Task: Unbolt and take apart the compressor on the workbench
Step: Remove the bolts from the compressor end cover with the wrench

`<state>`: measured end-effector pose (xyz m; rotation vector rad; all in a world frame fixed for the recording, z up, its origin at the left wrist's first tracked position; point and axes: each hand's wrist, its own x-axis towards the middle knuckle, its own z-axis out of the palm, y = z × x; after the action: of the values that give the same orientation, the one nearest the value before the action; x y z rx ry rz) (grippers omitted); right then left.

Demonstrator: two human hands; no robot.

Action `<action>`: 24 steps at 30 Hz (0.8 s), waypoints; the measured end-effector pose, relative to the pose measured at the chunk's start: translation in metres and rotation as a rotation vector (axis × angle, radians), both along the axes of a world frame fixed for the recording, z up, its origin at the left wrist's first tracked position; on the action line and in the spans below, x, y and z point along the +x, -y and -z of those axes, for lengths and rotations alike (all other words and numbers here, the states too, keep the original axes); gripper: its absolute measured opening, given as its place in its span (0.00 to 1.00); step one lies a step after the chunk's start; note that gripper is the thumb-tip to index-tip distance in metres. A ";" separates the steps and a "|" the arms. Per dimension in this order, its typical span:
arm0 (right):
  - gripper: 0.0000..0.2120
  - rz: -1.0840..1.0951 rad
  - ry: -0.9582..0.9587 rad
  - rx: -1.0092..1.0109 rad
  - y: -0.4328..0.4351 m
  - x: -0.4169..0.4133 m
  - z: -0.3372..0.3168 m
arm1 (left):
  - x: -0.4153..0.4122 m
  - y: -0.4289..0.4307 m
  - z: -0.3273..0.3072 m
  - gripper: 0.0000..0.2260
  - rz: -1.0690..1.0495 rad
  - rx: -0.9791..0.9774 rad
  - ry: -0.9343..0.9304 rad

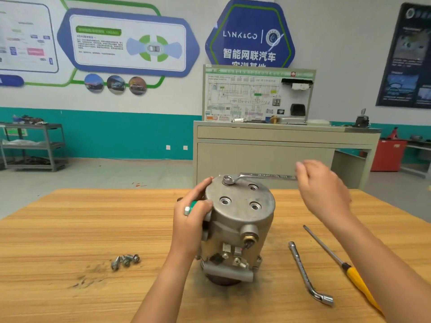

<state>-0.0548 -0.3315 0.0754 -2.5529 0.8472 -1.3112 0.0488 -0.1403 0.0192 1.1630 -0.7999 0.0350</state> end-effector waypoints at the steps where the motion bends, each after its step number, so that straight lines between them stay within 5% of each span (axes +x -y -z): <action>1: 0.21 0.001 -0.094 0.100 0.011 0.022 -0.015 | -0.001 0.002 -0.001 0.20 0.003 0.004 0.011; 6: 0.31 -0.275 -0.549 0.498 0.002 0.113 -0.081 | -0.001 0.009 -0.006 0.21 0.018 -0.005 -0.033; 11: 0.35 -0.457 -0.708 0.172 -0.086 0.171 -0.083 | -0.002 0.010 -0.008 0.21 -0.027 0.066 -0.014; 13: 0.37 -0.570 -0.675 -0.015 -0.131 0.169 -0.076 | -0.003 0.008 -0.010 0.13 -0.028 0.070 -0.032; 15: 0.38 -0.737 -0.552 -0.188 -0.166 0.143 -0.057 | -0.002 0.006 -0.005 0.07 -0.084 0.052 -0.111; 18: 0.33 -1.021 -0.244 -0.221 -0.190 0.059 -0.013 | -0.005 0.005 0.005 0.18 -0.106 0.056 -0.142; 21: 0.15 -1.116 0.244 -0.068 -0.154 -0.016 0.028 | -0.011 -0.002 0.005 0.18 -0.119 -0.036 -0.147; 24: 0.12 -0.916 0.547 0.291 -0.098 -0.047 0.037 | -0.007 -0.005 0.006 0.22 -0.087 0.010 -0.134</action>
<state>-0.1017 -0.2331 0.0381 -1.7925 -0.2197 -1.2925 0.0419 -0.1355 0.0136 1.1960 -0.6319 0.0250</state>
